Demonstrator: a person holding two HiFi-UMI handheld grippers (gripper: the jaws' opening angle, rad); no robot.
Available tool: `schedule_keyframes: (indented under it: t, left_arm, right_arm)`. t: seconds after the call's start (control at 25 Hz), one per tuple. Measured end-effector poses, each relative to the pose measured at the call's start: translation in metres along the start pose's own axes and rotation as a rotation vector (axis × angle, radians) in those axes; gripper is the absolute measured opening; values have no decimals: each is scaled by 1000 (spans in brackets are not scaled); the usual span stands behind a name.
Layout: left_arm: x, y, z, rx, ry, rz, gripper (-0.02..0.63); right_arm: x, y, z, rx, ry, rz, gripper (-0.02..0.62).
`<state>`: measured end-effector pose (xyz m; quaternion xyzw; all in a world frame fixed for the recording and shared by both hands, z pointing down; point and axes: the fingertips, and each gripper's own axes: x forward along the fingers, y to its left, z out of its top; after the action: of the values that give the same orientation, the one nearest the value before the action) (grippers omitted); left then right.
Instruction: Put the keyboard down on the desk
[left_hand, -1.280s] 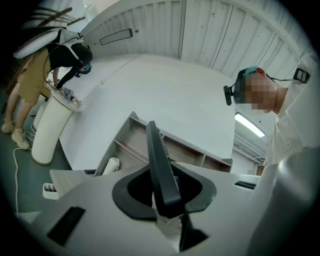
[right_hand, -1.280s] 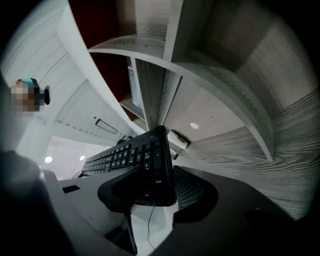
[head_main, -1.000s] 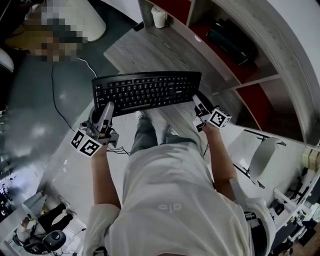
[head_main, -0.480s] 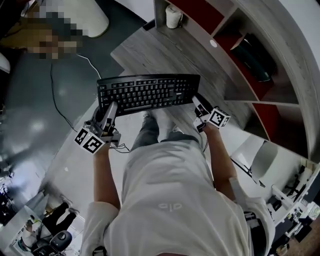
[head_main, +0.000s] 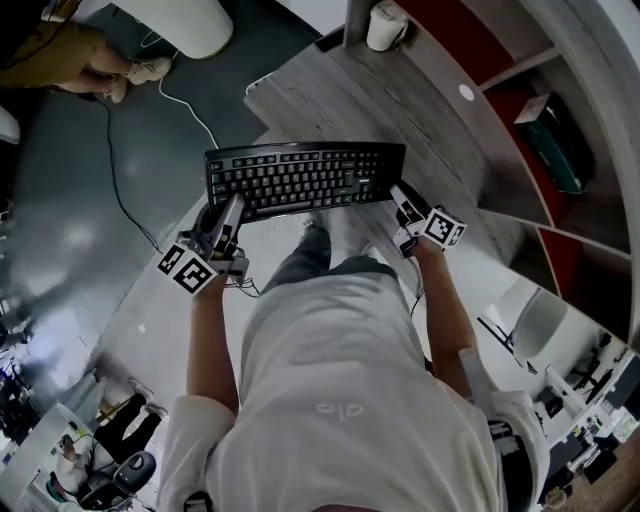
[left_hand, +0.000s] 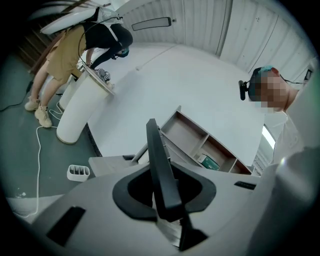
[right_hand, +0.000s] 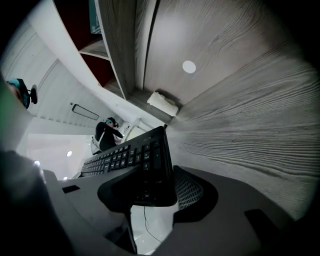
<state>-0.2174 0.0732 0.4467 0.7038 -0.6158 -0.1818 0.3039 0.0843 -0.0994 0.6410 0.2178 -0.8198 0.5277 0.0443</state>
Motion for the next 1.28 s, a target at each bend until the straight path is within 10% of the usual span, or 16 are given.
schedule_keyframes:
  t: [1.28]
  left_arm:
    - [-17, 141, -61, -275, 50, 148, 98]
  right_arm:
    - [65, -32, -28, -66, 213, -232, 206]
